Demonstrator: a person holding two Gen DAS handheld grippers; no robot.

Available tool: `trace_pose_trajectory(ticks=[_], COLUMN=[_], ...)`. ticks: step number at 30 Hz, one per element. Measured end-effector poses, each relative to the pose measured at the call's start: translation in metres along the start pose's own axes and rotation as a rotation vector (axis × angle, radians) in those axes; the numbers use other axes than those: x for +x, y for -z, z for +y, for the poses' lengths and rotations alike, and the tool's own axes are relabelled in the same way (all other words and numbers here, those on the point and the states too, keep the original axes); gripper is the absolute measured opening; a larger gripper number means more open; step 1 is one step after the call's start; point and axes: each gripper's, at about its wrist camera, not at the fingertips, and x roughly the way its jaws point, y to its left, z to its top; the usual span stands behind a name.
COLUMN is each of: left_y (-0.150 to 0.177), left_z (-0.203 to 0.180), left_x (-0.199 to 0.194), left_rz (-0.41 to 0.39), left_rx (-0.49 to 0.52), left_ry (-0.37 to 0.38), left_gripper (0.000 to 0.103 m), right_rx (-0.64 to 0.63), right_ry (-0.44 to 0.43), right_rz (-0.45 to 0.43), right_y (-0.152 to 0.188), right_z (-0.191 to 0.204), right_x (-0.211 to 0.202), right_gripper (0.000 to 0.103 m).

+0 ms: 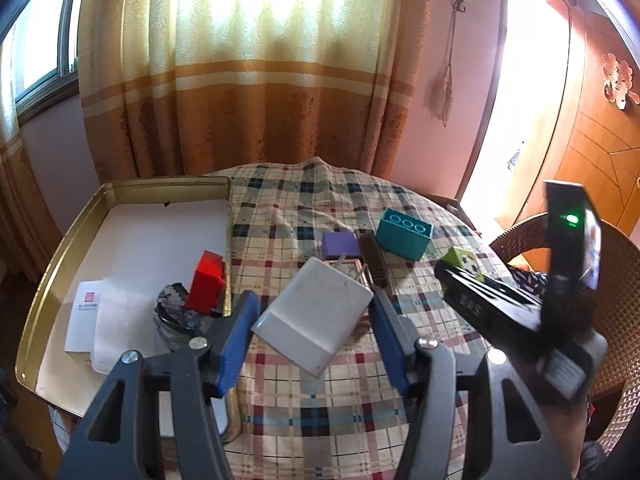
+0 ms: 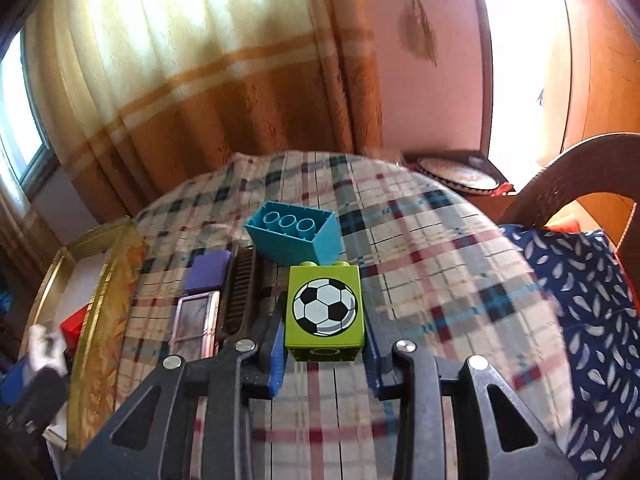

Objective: Organize rigid objects
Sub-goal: 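Lift the white cube and green soccer block and carry both over the gold tray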

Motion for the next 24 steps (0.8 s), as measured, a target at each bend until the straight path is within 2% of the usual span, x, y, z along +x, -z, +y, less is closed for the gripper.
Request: trace_pose_trajectory(ticks=[9,15,24], left_y=[0.007,0.003,-0.008], left_z=[-0.008,0.0,0.034], left_x=[-0.002,-0.008,-0.02], left_rz=[0.005,-0.014,-0.06], left_rx=[0.022,0.007,-0.03], left_ry=[0.016,0.013,-0.059], left_gripper=[0.057,0.057,0.057], right_rx=[-0.008,-0.037,-0.108], right_ry=[-0.022,-0.051,-0.14], right_rz=[-0.034,-0.056,-0.106], right_y=[0.013,0.014,0.01], right_z=[0.009,0.022,0.064], right_x=[-0.026,-0.04,-0.061], right_gripper=[0.034,0.034,0.034])
